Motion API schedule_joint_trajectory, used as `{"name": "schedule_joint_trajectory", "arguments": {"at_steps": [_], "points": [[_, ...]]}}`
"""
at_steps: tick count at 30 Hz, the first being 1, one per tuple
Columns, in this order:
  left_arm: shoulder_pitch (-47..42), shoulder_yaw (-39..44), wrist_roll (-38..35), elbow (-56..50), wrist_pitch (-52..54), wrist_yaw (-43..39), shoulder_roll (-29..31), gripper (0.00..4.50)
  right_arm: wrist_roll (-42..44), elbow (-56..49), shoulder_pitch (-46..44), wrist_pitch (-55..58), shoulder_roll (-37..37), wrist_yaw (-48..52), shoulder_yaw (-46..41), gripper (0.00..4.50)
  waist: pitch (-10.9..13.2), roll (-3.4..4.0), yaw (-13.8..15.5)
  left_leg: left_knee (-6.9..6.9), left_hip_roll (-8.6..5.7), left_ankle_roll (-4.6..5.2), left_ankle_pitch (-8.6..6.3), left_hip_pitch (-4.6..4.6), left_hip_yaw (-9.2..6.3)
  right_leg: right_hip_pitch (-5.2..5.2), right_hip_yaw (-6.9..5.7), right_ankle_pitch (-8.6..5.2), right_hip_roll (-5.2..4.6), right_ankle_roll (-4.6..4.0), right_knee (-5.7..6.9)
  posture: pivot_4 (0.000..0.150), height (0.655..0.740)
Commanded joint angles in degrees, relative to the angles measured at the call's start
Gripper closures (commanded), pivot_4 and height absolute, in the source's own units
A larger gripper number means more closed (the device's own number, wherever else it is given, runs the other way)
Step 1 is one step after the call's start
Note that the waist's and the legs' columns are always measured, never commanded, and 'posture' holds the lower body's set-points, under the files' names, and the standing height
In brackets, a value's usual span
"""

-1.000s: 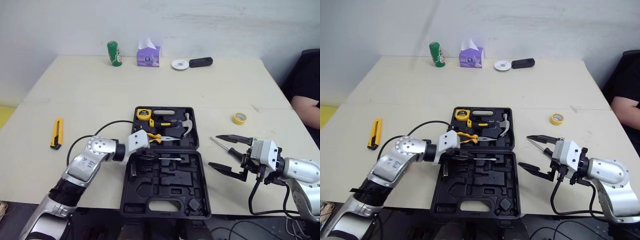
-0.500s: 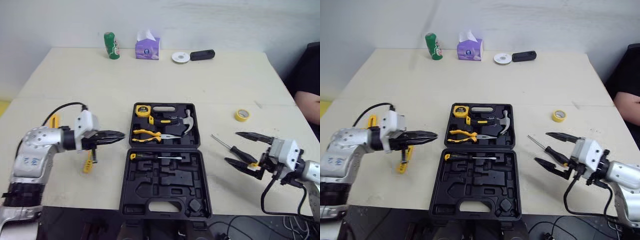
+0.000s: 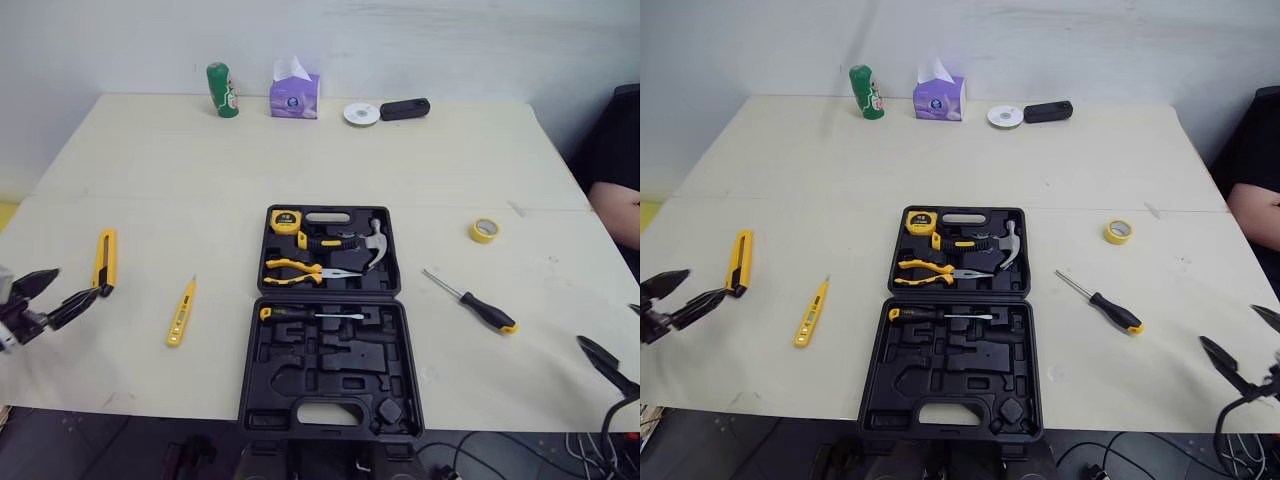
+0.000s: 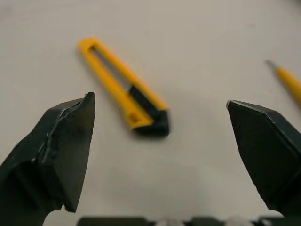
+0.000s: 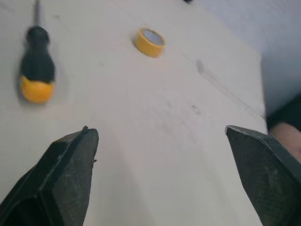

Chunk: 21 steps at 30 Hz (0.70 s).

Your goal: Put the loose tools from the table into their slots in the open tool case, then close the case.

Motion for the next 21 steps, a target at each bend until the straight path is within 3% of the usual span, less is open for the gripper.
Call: {"name": "schedule_joint_trajectory", "arguments": {"at_steps": [1, 9, 21], "points": [[2.08, 3.66, 0.78, 6.54, -4.10, 2.29, 2.92, 0.05, 0.40, 6.58, 2.69, -3.54, 0.70, -4.43, -5.18, 0.00, -0.02, -0.06, 0.01, -0.09, 0.00, -0.03, 0.02, 0.01, 0.00, -0.01, 0.00, -0.01, 0.00, -0.01, -0.04, 0.150, 0.7400], [2.57, 4.45, 1.43, 19.40, -9.20, 7.96, 3.71, 0.05, 1.23, 14.43, 6.72, -6.03, 2.51, -7.85, -6.57, 0.00, -0.06, -0.01, -0.04, -0.53, -0.02, -0.17, 0.10, 0.06, 0.04, -0.13, 0.00, -0.06, 0.00, -0.10, -0.20, 0.150, 0.7400], [-2.99, 2.53, 1.24, 20.03, -15.07, 7.39, 3.08, 0.05, 1.75, 16.88, 2.94, -7.80, 2.94, -8.88, -4.06, 0.00, -0.10, -0.03, -1.17, -0.55, -0.06, -0.23, 0.13, 0.16, 0.07, -0.05, 0.06, -0.01, -0.03, -0.04, -0.19, 0.150, 0.7400]]}}
